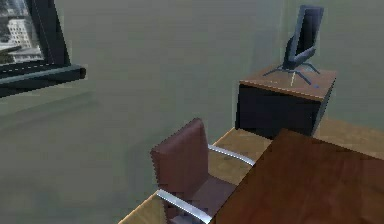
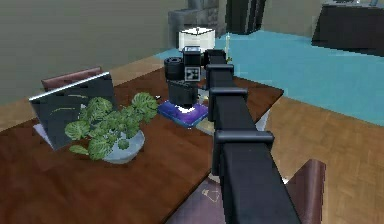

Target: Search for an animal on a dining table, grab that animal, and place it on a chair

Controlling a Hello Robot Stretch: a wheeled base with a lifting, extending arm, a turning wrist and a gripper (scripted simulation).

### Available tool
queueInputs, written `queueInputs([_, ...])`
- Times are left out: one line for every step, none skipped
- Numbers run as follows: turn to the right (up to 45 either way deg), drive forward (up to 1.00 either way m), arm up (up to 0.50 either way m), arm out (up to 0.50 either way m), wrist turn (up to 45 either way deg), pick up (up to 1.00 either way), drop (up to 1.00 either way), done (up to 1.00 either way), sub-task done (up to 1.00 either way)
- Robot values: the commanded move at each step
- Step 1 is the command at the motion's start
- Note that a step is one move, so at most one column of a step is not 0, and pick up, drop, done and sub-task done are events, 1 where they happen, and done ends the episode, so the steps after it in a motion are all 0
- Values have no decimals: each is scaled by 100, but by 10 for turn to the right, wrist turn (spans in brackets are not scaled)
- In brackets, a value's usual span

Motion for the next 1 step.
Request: queueInputs([0, 0, -50, 0, 0, 0, 0, 0, 0])
